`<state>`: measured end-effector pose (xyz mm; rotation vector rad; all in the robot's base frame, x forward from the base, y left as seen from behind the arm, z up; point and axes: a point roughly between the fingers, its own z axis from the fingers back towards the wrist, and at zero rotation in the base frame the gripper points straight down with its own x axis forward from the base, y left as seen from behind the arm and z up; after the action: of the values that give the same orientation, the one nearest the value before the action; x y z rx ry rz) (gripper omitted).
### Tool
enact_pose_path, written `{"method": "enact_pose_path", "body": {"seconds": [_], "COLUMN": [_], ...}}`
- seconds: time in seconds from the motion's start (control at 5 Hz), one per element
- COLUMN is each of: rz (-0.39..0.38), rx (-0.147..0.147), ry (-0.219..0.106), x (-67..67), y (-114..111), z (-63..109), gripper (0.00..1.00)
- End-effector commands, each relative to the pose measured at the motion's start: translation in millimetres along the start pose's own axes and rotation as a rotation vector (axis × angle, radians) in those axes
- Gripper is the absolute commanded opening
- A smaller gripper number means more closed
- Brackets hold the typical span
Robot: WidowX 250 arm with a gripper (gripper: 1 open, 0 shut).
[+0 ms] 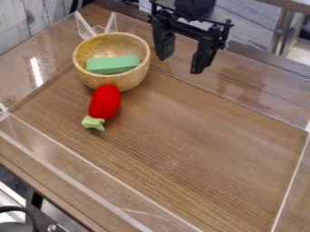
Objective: Move the red fruit to the left
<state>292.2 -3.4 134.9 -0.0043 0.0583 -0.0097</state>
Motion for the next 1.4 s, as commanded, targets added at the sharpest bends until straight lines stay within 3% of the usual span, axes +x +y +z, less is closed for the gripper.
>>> {"method": "enact_pose_path", "body": {"seconds": [0.0,0.2,0.4,0.8,1.0,1.2], "rz": [0.089,0.075,0.122,0.135,0.143,0.163], "rx": [-0.004,0.006,0.010,0.015,0.004,-0.002], "ry": [0.022,0.019,-0.005,-0.050,-0.064,-0.077], "x": [-1.7,-11.0,-19.4,-36.2,-43.1,-35.4], "y": [2,13,34,97,125,122], "z": [-16.8,-23.0,-25.8,-41.8,-53.4,-66.6], "gripper": [1.00,1.00,1.00,1.00,1.00,1.00]}}
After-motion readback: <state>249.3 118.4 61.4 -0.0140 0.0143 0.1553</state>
